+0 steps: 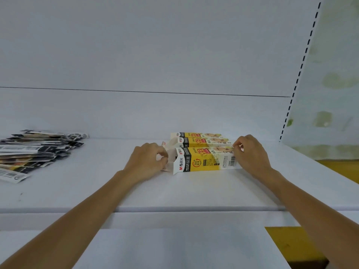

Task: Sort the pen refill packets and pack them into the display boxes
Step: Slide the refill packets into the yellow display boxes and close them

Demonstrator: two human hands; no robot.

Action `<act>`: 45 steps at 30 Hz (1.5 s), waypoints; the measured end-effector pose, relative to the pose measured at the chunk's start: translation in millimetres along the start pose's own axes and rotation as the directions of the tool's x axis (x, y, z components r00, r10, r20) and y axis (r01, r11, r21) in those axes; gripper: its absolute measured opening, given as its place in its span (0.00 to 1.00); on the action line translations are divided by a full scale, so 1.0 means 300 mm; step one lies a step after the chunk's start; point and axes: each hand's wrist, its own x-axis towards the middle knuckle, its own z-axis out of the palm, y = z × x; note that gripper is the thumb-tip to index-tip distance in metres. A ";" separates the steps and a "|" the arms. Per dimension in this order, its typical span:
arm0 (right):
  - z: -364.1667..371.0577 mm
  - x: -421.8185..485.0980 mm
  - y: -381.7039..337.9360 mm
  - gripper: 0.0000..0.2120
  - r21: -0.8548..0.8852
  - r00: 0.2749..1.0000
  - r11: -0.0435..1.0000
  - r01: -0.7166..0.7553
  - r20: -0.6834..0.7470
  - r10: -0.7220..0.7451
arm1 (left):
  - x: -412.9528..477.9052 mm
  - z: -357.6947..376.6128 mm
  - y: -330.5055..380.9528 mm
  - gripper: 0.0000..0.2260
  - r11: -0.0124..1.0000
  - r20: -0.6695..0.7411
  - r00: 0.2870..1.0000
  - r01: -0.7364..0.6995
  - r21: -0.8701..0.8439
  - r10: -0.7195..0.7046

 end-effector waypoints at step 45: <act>0.688 -0.022 -1.480 0.14 0.185 0.921 0.940 0.287 0.215 -0.324 | -0.293 -0.645 -1.310 0.11 0.997 0.211 0.975 -0.072 -0.008 0.072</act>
